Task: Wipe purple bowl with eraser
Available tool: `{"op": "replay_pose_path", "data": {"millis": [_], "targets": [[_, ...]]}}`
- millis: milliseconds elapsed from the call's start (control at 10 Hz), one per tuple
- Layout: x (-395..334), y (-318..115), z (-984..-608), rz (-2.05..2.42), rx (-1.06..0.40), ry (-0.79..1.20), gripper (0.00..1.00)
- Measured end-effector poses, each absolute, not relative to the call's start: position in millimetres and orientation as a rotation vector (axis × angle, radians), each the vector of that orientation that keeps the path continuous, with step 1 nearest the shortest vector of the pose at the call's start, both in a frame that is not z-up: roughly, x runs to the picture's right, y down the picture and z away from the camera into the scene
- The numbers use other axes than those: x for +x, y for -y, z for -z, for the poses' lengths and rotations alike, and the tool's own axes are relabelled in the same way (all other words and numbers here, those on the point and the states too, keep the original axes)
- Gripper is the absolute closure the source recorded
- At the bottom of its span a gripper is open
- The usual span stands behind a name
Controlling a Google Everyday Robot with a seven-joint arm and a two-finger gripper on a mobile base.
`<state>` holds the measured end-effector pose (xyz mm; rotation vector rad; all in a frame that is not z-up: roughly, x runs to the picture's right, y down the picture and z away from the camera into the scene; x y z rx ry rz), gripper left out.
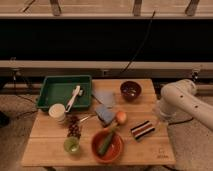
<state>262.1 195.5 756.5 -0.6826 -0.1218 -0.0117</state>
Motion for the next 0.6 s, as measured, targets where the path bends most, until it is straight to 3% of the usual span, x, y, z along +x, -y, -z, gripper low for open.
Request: {"op": "replay_pose_path", "data": {"millis": [600], "targets": [[248,-216,-784,0.053,-0.675,0.223,0.35]]}}
